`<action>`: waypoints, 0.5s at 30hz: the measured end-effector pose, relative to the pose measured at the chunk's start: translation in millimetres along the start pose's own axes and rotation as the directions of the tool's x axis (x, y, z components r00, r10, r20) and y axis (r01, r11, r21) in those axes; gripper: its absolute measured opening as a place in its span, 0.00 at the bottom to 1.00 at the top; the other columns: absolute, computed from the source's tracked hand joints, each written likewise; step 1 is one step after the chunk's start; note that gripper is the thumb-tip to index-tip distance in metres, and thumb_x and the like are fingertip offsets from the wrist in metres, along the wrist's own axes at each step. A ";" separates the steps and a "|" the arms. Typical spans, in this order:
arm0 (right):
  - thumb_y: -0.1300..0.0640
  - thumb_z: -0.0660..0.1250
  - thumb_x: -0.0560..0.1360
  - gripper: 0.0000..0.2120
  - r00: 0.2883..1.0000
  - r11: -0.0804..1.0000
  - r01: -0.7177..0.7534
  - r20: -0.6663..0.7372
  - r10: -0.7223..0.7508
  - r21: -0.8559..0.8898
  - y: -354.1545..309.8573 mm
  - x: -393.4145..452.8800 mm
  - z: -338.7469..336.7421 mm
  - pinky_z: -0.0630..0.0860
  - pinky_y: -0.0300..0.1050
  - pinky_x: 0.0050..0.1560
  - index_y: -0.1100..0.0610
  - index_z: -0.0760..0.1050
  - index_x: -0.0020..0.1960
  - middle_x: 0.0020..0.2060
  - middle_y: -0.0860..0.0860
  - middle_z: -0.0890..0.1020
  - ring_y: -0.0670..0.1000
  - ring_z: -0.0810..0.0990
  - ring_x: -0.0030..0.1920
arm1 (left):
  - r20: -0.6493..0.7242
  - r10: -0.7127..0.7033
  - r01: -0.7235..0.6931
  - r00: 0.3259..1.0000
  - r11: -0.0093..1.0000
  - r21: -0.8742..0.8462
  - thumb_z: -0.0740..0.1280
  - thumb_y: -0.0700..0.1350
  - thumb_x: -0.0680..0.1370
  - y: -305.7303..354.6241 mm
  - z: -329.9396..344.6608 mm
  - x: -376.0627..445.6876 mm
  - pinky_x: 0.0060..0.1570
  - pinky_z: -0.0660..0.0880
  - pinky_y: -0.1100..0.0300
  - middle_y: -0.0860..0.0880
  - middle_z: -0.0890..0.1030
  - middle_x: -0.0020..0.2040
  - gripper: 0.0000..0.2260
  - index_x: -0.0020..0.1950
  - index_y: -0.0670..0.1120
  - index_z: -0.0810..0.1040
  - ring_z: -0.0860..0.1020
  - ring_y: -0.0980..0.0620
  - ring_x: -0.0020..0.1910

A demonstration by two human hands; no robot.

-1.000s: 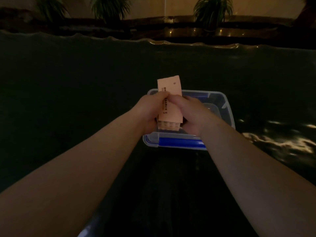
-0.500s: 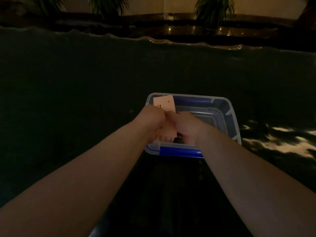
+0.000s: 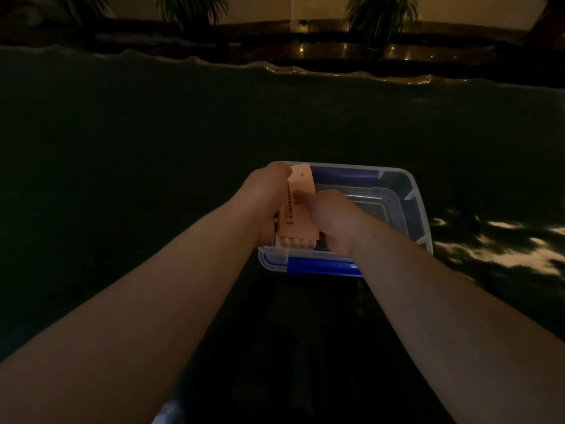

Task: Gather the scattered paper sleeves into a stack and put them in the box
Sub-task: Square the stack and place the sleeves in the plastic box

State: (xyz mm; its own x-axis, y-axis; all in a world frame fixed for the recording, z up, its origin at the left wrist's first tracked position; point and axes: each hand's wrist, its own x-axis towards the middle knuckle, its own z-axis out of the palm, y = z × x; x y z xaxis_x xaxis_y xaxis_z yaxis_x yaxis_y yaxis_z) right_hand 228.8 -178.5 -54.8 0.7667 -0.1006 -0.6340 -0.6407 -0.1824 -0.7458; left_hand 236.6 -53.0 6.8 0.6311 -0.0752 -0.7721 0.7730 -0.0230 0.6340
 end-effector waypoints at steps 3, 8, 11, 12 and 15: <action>0.47 0.65 0.81 0.07 1.000 0.999 0.008 0.015 -0.008 0.053 1.6 -0.7 -0.7 0.78 0.50 0.38 0.48 0.79 0.49 0.28 0.45 0.86 0.48 0.87 0.30 | 0.012 -0.011 0.011 1.000 1.000 -0.015 0.64 0.53 0.82 0.0 -2.0 -0.8 0.56 0.78 0.39 0.39 0.75 0.62 0.27 0.80 0.54 0.60 0.78 0.37 0.58; 0.47 0.63 0.82 0.08 0.999 0.999 0.023 0.036 -0.024 0.043 -5.7 -13.8 -1.5 0.71 0.47 0.33 0.48 0.78 0.48 0.23 0.44 0.83 0.43 0.82 0.22 | -0.002 0.027 -0.027 1.000 1.000 -0.006 0.65 0.53 0.80 3.6 -2.9 -4.8 0.63 0.75 0.37 0.39 0.74 0.65 0.29 0.80 0.54 0.60 0.77 0.37 0.60; 0.48 0.63 0.83 0.08 1.000 0.997 0.023 0.012 -0.024 0.069 -14.2 -17.6 -0.5 0.75 0.48 0.37 0.48 0.77 0.48 0.28 0.46 0.87 0.46 0.86 0.29 | -0.027 0.053 -0.053 0.998 0.999 -0.004 0.65 0.54 0.80 7.7 -0.7 -10.2 0.61 0.75 0.39 0.40 0.73 0.67 0.29 0.80 0.54 0.61 0.76 0.39 0.60; 0.48 0.63 0.83 0.07 1.000 0.994 0.018 0.006 -0.018 0.104 -16.1 -18.9 -1.1 0.77 0.50 0.40 0.48 0.77 0.49 0.32 0.48 0.88 0.49 0.87 0.35 | -0.028 0.062 -0.063 0.998 0.998 -0.007 0.65 0.53 0.80 9.1 0.3 -11.5 0.60 0.75 0.39 0.40 0.73 0.67 0.29 0.80 0.54 0.60 0.76 0.39 0.60; 0.49 0.63 0.83 0.06 1.000 0.988 0.017 0.005 -0.018 0.151 -21.2 -27.5 -6.9 0.76 0.50 0.38 0.48 0.76 0.50 0.34 0.49 0.88 0.49 0.86 0.37 | -0.016 0.086 -0.086 0.996 0.996 -0.003 0.65 0.53 0.81 9.9 7.1 -16.3 0.62 0.75 0.39 0.40 0.73 0.66 0.29 0.80 0.53 0.60 0.76 0.39 0.61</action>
State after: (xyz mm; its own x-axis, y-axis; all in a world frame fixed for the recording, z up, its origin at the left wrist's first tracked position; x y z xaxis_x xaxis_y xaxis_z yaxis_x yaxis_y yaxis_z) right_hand 221.5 -178.7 -20.1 0.7777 -0.0925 -0.6218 -0.6266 -0.0342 -0.7786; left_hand 233.5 -59.1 25.9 0.6964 -0.0614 -0.7150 0.7157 -0.0135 0.6982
